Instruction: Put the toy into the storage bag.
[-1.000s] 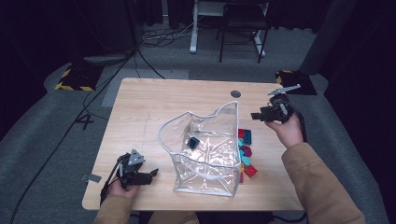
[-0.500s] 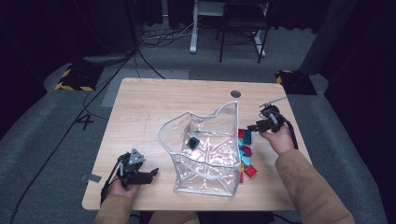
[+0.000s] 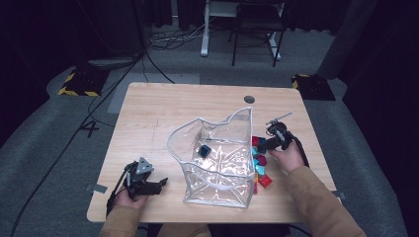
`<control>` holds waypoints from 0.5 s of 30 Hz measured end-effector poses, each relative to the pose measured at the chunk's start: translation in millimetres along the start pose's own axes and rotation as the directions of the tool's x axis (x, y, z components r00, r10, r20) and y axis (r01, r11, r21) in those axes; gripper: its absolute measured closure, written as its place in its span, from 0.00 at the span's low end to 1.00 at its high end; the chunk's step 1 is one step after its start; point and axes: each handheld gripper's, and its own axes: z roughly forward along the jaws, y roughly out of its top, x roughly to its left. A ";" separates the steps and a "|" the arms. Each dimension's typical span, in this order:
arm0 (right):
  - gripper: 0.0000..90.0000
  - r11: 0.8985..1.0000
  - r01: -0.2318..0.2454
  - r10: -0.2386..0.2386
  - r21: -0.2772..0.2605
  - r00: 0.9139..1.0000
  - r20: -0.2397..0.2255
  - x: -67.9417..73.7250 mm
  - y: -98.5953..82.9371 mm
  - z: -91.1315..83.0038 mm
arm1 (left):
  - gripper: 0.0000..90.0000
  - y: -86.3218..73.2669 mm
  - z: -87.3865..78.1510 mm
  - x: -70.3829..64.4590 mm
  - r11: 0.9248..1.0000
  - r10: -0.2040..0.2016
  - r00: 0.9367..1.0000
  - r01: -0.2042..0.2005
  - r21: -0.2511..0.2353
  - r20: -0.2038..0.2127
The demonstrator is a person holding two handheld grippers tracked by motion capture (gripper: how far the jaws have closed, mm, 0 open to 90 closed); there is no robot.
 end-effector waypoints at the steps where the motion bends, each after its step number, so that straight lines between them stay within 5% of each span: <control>1: 0.46 1.000 -0.012 0.011 -0.011 1.000 -0.009 -1.5 -0.7 0.4 | 0.22 0.0 -0.1 0.1 1.000 0.000 1.000 0.000 0.001 -0.002; 15: 0.45 0.999 -0.030 0.031 -0.042 0.999 0.018 0.7 -0.4 4.0 | 0.22 0.0 -0.1 0.0 1.000 0.000 1.000 0.000 0.001 -0.001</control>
